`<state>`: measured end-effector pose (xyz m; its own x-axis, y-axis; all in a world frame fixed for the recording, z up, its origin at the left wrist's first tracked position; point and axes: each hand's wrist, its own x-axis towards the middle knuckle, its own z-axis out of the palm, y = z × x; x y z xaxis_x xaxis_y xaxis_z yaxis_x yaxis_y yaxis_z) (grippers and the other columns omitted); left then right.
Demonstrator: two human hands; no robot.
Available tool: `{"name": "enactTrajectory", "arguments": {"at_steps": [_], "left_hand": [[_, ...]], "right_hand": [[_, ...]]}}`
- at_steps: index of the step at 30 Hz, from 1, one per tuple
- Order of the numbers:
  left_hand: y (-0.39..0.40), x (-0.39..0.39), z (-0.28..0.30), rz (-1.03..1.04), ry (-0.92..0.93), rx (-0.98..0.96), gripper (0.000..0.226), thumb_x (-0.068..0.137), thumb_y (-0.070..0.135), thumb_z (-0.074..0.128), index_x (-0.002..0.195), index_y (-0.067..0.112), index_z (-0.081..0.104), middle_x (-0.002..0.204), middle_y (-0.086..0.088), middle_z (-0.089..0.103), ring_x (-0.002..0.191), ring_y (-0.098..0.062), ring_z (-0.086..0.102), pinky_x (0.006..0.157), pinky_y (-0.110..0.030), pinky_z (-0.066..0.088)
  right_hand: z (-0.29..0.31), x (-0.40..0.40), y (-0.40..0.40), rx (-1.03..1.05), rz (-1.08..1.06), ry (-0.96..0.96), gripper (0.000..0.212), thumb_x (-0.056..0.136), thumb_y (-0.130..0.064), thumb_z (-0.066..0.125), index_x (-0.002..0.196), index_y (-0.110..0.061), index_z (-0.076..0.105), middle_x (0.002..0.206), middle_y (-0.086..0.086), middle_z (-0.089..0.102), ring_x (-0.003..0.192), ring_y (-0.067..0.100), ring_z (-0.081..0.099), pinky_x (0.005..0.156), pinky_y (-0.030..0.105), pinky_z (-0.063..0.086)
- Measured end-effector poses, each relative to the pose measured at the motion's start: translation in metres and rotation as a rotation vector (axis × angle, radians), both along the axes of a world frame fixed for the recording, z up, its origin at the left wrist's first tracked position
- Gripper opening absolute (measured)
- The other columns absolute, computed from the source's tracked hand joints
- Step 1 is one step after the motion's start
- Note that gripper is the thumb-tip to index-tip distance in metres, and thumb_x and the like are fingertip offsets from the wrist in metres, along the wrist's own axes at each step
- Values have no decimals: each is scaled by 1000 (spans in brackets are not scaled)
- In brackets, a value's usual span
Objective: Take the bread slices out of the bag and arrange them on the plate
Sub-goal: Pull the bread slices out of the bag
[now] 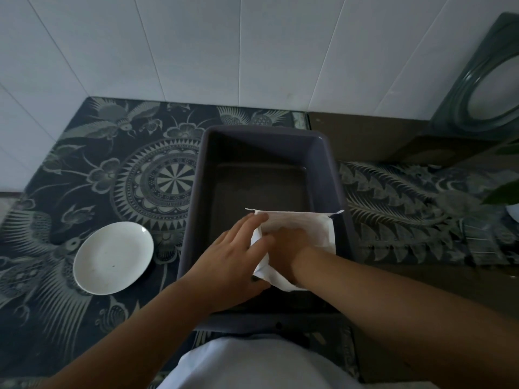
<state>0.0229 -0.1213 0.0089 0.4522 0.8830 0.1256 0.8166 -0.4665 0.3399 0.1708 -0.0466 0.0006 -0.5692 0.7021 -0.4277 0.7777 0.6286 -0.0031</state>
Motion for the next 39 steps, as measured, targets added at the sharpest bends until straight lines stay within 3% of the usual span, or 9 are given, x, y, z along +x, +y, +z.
{"name": "enactTrajectory", "arguments": {"at_steps": [10, 14, 19, 21, 25, 29, 33, 37, 39], "left_hand": [[-2, -6, -4, 7, -19, 13, 66, 76, 52, 69, 129, 18, 50, 150, -13, 35, 140, -31, 33, 101, -49, 47], [-4, -2, -3, -12, -82, 53, 74, 80, 56, 63, 140, 18, 40, 154, -15, 27, 143, -31, 27, 109, -48, 40], [-5, 1, -7, 25, -135, 46, 104, 71, 46, 78, 151, 19, 18, 156, -16, 12, 132, -36, 40, 104, -40, 44], [-3, -1, -9, 40, -194, 43, 104, 69, 38, 81, 151, 19, 18, 156, -18, 12, 131, -32, 42, 102, -31, 45], [3, -5, -16, 73, -334, -25, 91, 71, 29, 83, 143, 19, 28, 158, -10, 5, 137, -14, 27, 103, -16, 33], [9, -6, -19, 106, -388, -83, 83, 75, 27, 82, 139, 21, 28, 160, -6, 12, 142, -20, 30, 106, -35, 42], [12, -7, -18, 150, -350, -85, 78, 77, 29, 80, 135, 23, 29, 158, -1, 22, 138, -17, 37, 104, -30, 44], [9, -5, -22, 203, -352, -189, 77, 78, 33, 78, 135, 32, 27, 141, 4, 44, 117, -6, 52, 88, -12, 46], [8, -3, -25, 254, -378, -261, 73, 80, 33, 77, 132, 35, 27, 131, 8, 51, 108, -5, 57, 85, -17, 50]], "right_hand": [[13, 4, 2, -60, -68, 48, 23, 94, -35, 54, 101, -16, 65, 91, 8, 64, 90, 31, 64, 62, 38, 38], [31, 12, -1, -80, -91, 183, 25, 94, -33, 55, 107, -14, 66, 103, 10, 68, 96, 32, 63, 70, 40, 44], [55, 14, 0, 7, 39, 194, 22, 92, -32, 56, 99, -15, 68, 89, 6, 69, 86, 28, 66, 64, 33, 41], [63, 17, 4, -15, 46, 174, 16, 90, -27, 60, 101, -17, 64, 76, -5, 56, 75, 22, 61, 62, 30, 40], [76, 25, 14, 51, 78, 185, 38, 81, -38, 66, 110, -28, 43, 76, -11, 42, 59, 1, 37, 47, 23, 23], [87, 30, 22, 134, 85, 128, 44, 73, -42, 68, 92, -32, 29, 72, -10, 42, 57, 5, 41, 43, 26, 24], [97, 38, 28, 222, 75, 116, 45, 70, -46, 66, 87, -32, 27, 70, -9, 43, 54, 6, 40, 42, 25, 23], [106, 40, 31, 218, 40, 123, 43, 70, -50, 63, 91, -30, 32, 75, -8, 48, 58, 9, 45, 43, 27, 28], [112, 41, 32, 225, 34, 110, 41, 70, -46, 64, 92, -29, 34, 76, -8, 49, 59, 9, 47, 43, 27, 28]]}}
